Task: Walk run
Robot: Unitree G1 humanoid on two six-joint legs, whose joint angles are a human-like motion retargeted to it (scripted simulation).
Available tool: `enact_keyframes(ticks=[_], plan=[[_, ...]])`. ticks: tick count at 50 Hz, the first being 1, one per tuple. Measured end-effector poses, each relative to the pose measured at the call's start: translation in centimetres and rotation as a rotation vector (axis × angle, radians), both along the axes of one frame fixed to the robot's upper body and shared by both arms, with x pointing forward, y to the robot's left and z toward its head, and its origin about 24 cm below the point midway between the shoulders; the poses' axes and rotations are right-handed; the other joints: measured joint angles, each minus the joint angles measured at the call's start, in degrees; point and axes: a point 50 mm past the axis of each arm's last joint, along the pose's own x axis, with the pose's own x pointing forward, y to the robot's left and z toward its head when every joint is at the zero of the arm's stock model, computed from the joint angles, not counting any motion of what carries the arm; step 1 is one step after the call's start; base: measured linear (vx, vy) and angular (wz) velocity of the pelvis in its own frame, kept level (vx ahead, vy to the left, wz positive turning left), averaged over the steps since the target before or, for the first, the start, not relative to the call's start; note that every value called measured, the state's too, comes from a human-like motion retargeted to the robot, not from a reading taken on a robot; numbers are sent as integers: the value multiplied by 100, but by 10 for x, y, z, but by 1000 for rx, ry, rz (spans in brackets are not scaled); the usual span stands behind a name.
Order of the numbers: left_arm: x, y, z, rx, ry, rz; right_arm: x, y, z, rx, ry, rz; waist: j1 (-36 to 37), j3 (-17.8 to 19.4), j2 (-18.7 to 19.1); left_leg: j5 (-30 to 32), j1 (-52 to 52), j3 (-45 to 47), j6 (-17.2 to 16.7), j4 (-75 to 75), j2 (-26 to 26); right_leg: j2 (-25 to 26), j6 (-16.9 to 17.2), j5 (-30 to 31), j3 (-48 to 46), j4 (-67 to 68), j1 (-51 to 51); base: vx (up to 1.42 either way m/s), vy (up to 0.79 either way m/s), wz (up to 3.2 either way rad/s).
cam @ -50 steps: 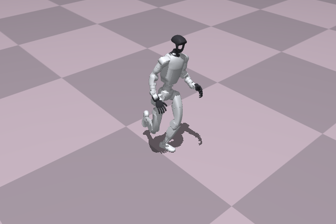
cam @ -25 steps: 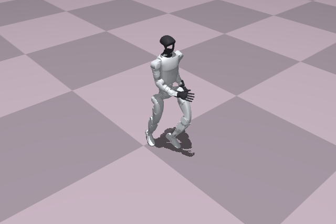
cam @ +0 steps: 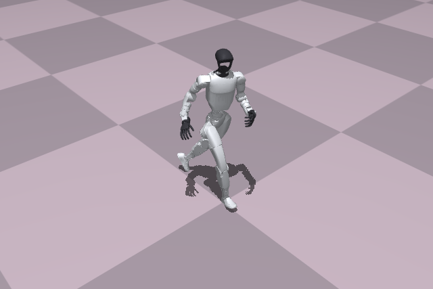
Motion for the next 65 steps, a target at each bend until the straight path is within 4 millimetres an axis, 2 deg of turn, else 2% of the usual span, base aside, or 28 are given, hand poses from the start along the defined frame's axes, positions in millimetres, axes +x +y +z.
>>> enact_keyframes(ticks=[2,4,6,8,10,14,17,20,22,25,26,28,30,32,35,38,40,42,43,45,48,50,52,57,58,61,63,65], plan=[[-16,12,-26,41,118,72,42,29,2,17,-100,164,390,18,-414,-216,-18,201,311,980,-327,35,-129,462,503,-31,422,222,-30,-169],[-37,18,-58,46,244,159,79,63,4,-84,-182,352,913,63,-648,-613,-490,725,706,2508,-353,75,-504,-816,1074,1329,602,240,-5,-135],[-68,19,-89,23,399,207,100,102,6,-164,-254,528,1465,87,-860,-1269,-1318,987,1089,4042,-93,-320,-162,-1506,1184,1738,1329,300,-21,-53],[-98,18,-104,-8,498,201,118,143,16,-52,-304,620,2556,66,-1049,-1754,-2642,867,930,4936,136,-221,156,-1718,1015,1177,2484,307,-18,-84],[-111,21,-103,-54,504,170,145,168,44,46,-434,629,3350,37,-692,-2377,-4122,-100,454,5004,461,697,475,-699,472,-286,3787,287,-4,-35],[-121,31,-94,-64,494,174,170,190,84,95,-619,560,4178,183,-1010,-2753,-5239,-227,687,2302,859,908,1723,3369,619,-1736,5470,278,-28,-82],[-97,43,-83,-22,430,182,171,207,82,182,-608,557,4550,422,-889,-2977,-5260,-668,485,267,1091,1394,1679,4181,1039,-1268,6063,186,-29,-53],[-55,46,-67,36,318,149,158,186,40,122,-410,479,4495,835,-111,-2761,-4990,-1614,275,161,1221,2024,1299,4047,-23,927,6245,269,-22,99],[-27,42,-52,71,234,90,139,155,12,13,-279,438,3978,1046,15,-4164,-4976,-2042,1591,2103,1183,2029,1280,3441,-382,3425,5318,257,-35,111],[3,28,-33,78,157,-1,66,119,-33,-70,26,366,2965,1073,83,-5308,-3862,-1801,1489,2742,1287,1363,924,2170,-703,6334,3213,312,-32,25],[15,20,-19,69,111,-36,56,102,-32,-36,42,350,2366,664,19,-5218,-3722,-1758,1455,2279,872,1026,1046,1751,-667,6574,1979,298,-37,127],[26,11,7,94,27,-77,35,64,-26,-37,44,250,1427,215,-68,-4378,-2848,-1664,1267,1105,168,84,821,1129,-632,6369,356,266,-43,129],[25,7,27,150,-48,-101,6,29,-20,-81,49,61,880,254,71,-2639,-1664,-1850,912,250,-16,-802,341,820,-926,5226,-223,260,-46,102],[21,-2,43,180,-133,-104,-19,8,-10,-77,9,-66,556,375,310,-402,-843,-1725,394,-330,273,-818,61,635,-1046,3305,-425,213,-41,97],[10,-1,56,233,-219,-51,-15,-11,6,-159,-128,-78,194,410,123,362,31,-1042,283,-260,119,-303,56,360,-56,288,-308,249,-74,12],[3,10,25,276,-91,35,39,16,5,-118,-261,20,263,446,-378,204,257,120,657,1195,-63,-302,346,246,642,-304,127,255,-63,-88],[-10,18,-12,255,61,108,83,48,14,17,-364,121,602,717,-700,-266,-36,358,920,3165,-81,-305,-424,646,852,209,727,340,-62,-166],[-36,29,-46,179,117,315,117,100,20,253,-329,220,1353,450,-1012,-542,-837,810,1534,4282,-597,-419,-264,-984,1374,1544,918,339,-38,-117],[-62,33,-61,172,145,391,124,123,21,413,-266,254,1544,445,-1011,-1058,-1314,634,1758,5206,-104,-628,-83,-1302,1012,1708,1453,395,-40,31],[-97,29,-82,184,225,420,151,161,43,690,-247,364,2838,176,-1022,-1935,-2747,594,1566,5982,361,-381,325,-1447,747,998,2581,353,-35,-20],[-126,49,-92,310,353,379,182,190,101,675,-362,712,3777,145,-690,-2701,-4450,-11,1435,5021,652,804,790,450,315,-968,4431,204,-22,-64],[-142,67,-86,390,390,383,186,201,113,484,-340,865,4276,220,-952,-2865,-5039,41,1378,3404,645,795,1515,2870,314,-1692,5185,272,-38,-130],[-143,78,-75,427,350,438,188,202,116,402,-375,845,4795,283,-1171,-3065,-5286,28,1232,1503,726,739,2216,4133,-118,-1919,5689,166,-40,-166],[-80,80,-45,466,123,395,163,161,58,337,-321,574,4873,305,-725,-3287,-5547,-1188,1268,66,610,1580,1953,4839,-437,-428,5986,270,-7,51],[-61,76,-37,460,64,357,150,149,38,277,-235,537,4592,389,-609,-3501,-5541,-1494,2079,941,363,1755,2043,4801,-421,456,5717,313,-29,171],[-14,55,-15,442,-66,209,79,112,-22,124,84,391,3930,552,-172,-4696,-4797,-1862,1738,2614,886,1959,1847,4089,-274,3469,4215,332,-34,94],[4,40,-3,397,-103,97,29,92,-37,167,246,347,2963,234,17,-5164,-3844,-1893,1709,2256,586,1299,1504,3242,-505,4872,2525,327,-31,86],[14,28,20,361,-180,36,13,59,-31,206,261,303,2173,27,-50,-4270,-2675,-1638,1456,918,49,343,892,2188,-466,5280,1084,298,-29,64]])
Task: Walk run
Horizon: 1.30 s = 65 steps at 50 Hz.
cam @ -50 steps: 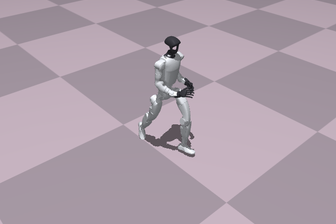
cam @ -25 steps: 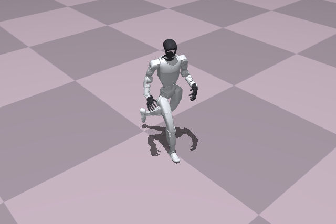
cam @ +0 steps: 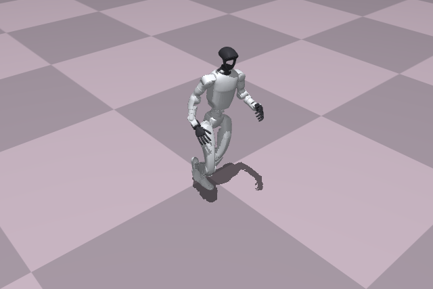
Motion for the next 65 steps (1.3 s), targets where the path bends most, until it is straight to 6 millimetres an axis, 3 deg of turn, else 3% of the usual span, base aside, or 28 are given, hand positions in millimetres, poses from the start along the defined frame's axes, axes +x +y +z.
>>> enact_keyframes(ticks=[3,5,6,10,12,14,16,19,22,23,25,28,30,32,33,35,38,42,46,48,50,52,54,55,57,60,63,65], plan=[[-4,-15,19,-18,-68,-70,-15,-41,16,-51,-74,-141,-959,127,408,3002,1526,60,-1099,-1082,258,-920,-700,-767,-785,-1432,-897,265,-41,118],[-9,-25,23,-48,-52,-98,-7,-62,36,-97,-223,-173,-1727,191,527,4133,2168,618,-1586,-1354,529,-827,-820,-1220,-692,-3398,-1171,254,-68,142],[-12,-22,23,-49,-34,-80,7,-67,44,-139,-303,-160,-1941,188,443,4315,2333,558,-1511,-1178,295,-640,-783,-1503,-165,-4331,-1259,187,-45,52],[-25,-6,-6,-47,126,48,72,-31,58,-82,-536,-73,-2043,122,-543,4211,2965,1876,-913,521,-503,-509,-546,-1834,1581,-5921,-1019,265,-63,-110],[-37,-5,-40,-94,252,108,103,2,68,48,-629,-12,-1648,369,-977,3858,2925,2332,-736,2306,-398,-530,-1430,-1291,1815,-5062,-490,273,-31,-172],[-64,-4,-84,-109,429,169,125,41,74,155,-663,53,-932,419,-1062,3379,2111,2494,-293,3930,-275,-506,-1428,-2951,1961,-3789,-14,410,-36,-68],[-103,-7,-119,-110,631,168,136,79,79,294,-649,80,-131,378,-871,2539,644,2121,-324,5270,435,-387,-1137,-3391,1516,-4183,1160,339,-27,9],[-128,2,-125,-170,691,198,159,126,120,402,-743,294,954,193,-474,1676,-1617,1415,-443,4787,804,520,-529,-2086,984,-5944,2823,253,-6,-51],[-142,30,-106,-112,619,254,163,139,148,132,-784,616,1907,283,-825,1300,-2661,1543,-203,2230,971,589,509,1044,1118,-7005,3954,234,-23,-135],[-146,41,-97,-66,598,273,166,137,153,42,-796,641,2174,323,-945,1167,-2834,1442,-162,1187,937,507,966,1728,891,-7186,4250,220,-29,-149],[-144,55,-78,4,524,279,168,131,160,-18,-851,601,2447,337,-1034,1042,-3093,1127,-94,-428,833,565,1000,2252,698,-7126,4576,222,-18,-80],[-106,63,-57,52,367,268,155,112,110,34,-709,389,2343,494,-448,783,-3281,193,-615,-1111,1117,1244,635,2409,262,-5471,4877,251,-11,61],[-71,56,-47,53,286,186,139,91,64,-15,-468,354,2254,988,25,1702,-2839,-82,-48,-348,1088,1838,744,2024,710,-3086,4599,287,-13,106],[-41,43,-39,47,223,107,105,64,20,-109,-258,210,1605,933,189,96,-2861,-889,29,1527,1057,1962,653,1560,265,-999,3681,327,-13,104],[-28,31,-40,28,211,70,71,52,1,-144,-159,136,1500,992,157,-579,-2504,-290,39,2197,1442,1450,373,1182,191,194,3197,347,-2,24],[-11,26,-27,15,165,47,27,41,-10,-60,-50,78,413,679,279,-1299,-1587,24,396,1977,918,481,-78,434,-436,1550,1628,324,-4,78],[8,-5,-2,-77,24,7,3,-9,0,-103,-31,39,-906,25,34,40,176,129,-94,-2,-71,-441,-227,-570,-70,993,-652,226,-30,137],[5,-24,21,-83,-75,-68,-27,-44,13,-210,-46,-72,-1906,54,331,3658,2053,-89,-1428,-1228,246,-789,-992,-1184,-405,-2474,-1407,311,-72,108],[-4,-17,39,48,-73,-64,15,-46,47,-172,-442,-206,-2333,261,110,3847,2914,912,-1397,-909,183,-367,-1052,-1949,723,-5491,-1283,220,-49,15],[-14,-14,20,28,-30,16,55,-36,60,-210,-629,-160,-2192,338,-316,3740,3093,1313,-1196,-65,-97,-525,-882,-1813,1080,-5559,-972,332,-62,-80],[-32,-13,-23,-37,126,95,100,-11,69,-197,-726,17,-1758,381,-703,3493,2964,1834,-641,1231,-590,-817,-1529,-2533,1741,-4318,-782,317,-34,-163],[-71,-12,-92,-61,413,201,128,53,62,-7,-665,197,-877,141,-736,2935,1850,2051,-647,2887,-556,-730,-1328,-3046,1775,-3499,-387,319,-59,-168],[-120,-7,-139,-16,716,207,146,86,74,117,-620,317,-209,86,-628,2213,501,1662,-813,4181,-73,-534,-931,-3331,1435,-4103,949,340,-32,-31],[-137,-1,-152,15,825,215,158,107,89,157,-647,399,214,30,-565,1853,-253,1606,-840,4470,131,-349,-741,-3246,1230,-4651,1604,289,-26,-23],[-157,30,-156,139,878,348,173,134,127,116,-762,597,562,98,-272,1313,-1192,1356,-631,3906,662,480,-461,-1949,540,-6139,3029,227,-25,-29],[-185,65,-155,176,933,544,171,165,148,78,-777,729,1415,213,-739,1127,-2010,1733,-576,1699,685,392,649,1239,850,-7113,4214,259,-29,-145],[-158,90,-137,161,776,622,170,168,154,182,-757,719,2353,252,-867,956,-2683,1240,-496,-533,908,669,1396,2365,734,-6974,4722,240,-18,-142],[-123,91,-120,148,610,587,173,137,134,80,-678,614,2686,147,-601,782,-3113,502,-420,-1099,1108,937,1471,2719,-24,-6315,4920,257,12,6]])
